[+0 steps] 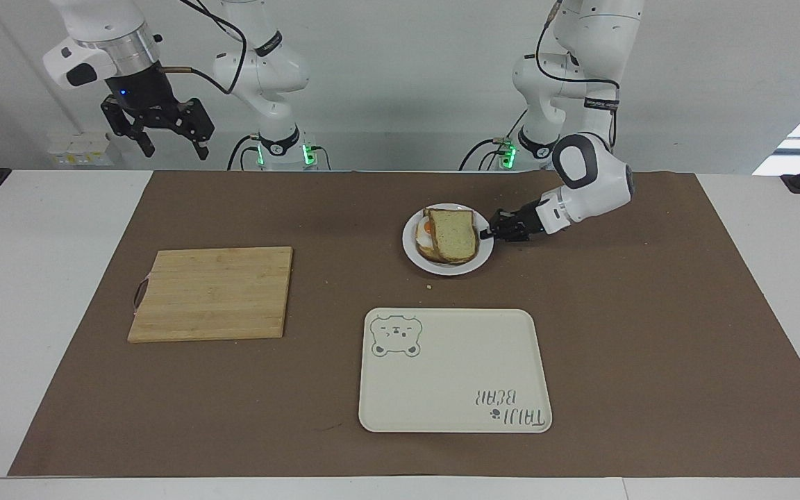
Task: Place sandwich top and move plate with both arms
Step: 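Slide the white plate with the left gripper onto the bear tray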
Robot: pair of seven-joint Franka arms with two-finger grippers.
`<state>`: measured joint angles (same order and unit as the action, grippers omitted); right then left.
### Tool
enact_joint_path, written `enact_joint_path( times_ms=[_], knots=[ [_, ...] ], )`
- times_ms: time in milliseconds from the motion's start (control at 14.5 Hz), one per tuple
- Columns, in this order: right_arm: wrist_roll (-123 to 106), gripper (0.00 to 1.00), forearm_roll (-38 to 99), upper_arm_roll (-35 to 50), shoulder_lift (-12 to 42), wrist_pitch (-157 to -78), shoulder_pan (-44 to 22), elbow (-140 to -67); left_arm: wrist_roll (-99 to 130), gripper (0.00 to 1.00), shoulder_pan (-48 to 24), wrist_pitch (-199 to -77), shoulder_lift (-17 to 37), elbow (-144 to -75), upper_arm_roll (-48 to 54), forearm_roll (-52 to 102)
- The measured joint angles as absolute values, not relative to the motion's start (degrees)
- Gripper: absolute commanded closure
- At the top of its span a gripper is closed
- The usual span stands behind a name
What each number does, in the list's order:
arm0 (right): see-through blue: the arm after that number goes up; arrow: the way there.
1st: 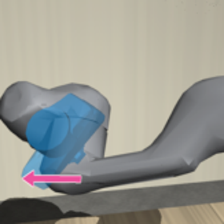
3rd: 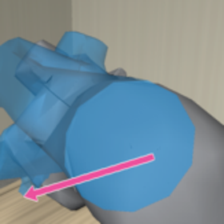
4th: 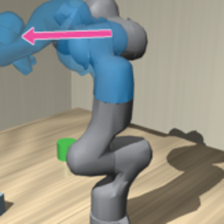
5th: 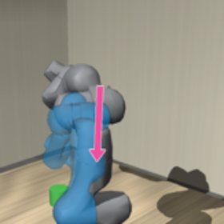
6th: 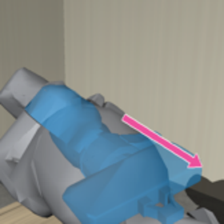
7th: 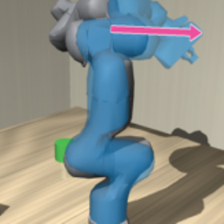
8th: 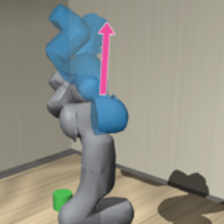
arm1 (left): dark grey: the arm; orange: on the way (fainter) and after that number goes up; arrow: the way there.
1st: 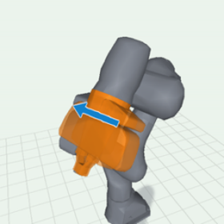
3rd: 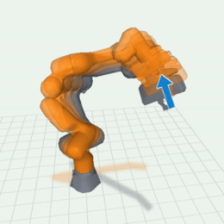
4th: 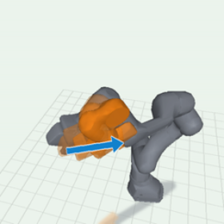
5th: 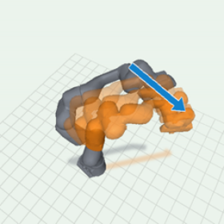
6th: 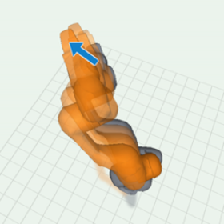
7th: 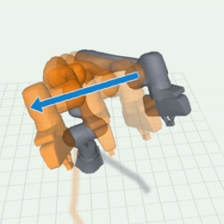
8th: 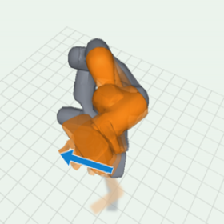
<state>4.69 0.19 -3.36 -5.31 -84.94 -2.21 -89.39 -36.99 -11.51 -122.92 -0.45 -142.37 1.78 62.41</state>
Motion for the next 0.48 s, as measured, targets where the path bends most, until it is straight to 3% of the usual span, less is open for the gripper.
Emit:
enact_joint_path(
  times_ms=[207, 484],
  knots=[
    [4.69, 0.0, 0.19, -3.36, -5.31, -84.94, -2.21, -89.4, -36.9, 1.0, -9.75, -120.57, 0.49, -140.24, 1.59, 63.15],
    [4.69, 0.0, 0.19, -3.36, -5.32, -84.94, -2.21, -89.43, -35.42, 1.0, -5.37, -114.7, 4.39, -132.42, 1.34, 63.22]
  ],
)
